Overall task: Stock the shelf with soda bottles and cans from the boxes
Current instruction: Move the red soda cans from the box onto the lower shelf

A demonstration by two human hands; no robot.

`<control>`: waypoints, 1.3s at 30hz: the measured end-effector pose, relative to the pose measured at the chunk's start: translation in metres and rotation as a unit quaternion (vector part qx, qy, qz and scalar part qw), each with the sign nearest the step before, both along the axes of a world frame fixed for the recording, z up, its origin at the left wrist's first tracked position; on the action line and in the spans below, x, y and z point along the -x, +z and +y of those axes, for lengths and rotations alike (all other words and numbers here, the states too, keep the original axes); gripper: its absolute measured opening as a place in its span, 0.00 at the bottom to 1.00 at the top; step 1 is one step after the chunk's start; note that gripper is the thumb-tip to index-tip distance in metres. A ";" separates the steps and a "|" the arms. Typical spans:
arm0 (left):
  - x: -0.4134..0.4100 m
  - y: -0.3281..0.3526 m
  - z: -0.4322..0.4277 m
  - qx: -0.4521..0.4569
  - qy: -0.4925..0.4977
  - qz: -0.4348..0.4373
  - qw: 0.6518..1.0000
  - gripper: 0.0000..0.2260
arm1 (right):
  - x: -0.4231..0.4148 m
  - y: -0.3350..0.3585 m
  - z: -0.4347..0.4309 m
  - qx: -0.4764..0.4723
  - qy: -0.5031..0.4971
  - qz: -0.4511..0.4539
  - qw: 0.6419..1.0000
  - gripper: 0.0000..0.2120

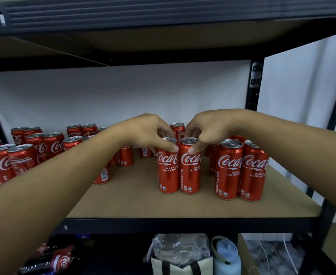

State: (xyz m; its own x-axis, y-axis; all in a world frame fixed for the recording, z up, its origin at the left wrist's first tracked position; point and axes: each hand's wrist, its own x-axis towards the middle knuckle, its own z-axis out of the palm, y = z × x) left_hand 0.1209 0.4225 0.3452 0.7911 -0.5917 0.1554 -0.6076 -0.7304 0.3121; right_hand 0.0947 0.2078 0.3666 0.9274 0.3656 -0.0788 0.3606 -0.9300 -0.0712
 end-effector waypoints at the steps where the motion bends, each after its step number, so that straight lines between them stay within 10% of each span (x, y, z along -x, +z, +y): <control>1: 0.001 0.000 0.000 -0.004 -0.001 -0.005 1.000 0.17 | 0.001 0.000 -0.001 0.001 0.000 0.000 1.000 0.25; 18: 0.006 0.008 0.001 0.011 -0.035 0.065 0.997 0.19 | 0.015 0.002 -0.016 -0.034 0.012 -0.024 0.999 0.36; 23: -0.016 0.024 -0.001 0.072 -0.019 0.052 0.996 0.15 | -0.004 0.013 -0.032 -0.056 -0.030 -0.079 0.995 0.24; 39: -0.118 0.017 -0.060 -0.187 0.082 -0.062 0.977 0.34 | -0.105 -0.011 -0.002 0.097 -0.118 -0.071 0.986 0.22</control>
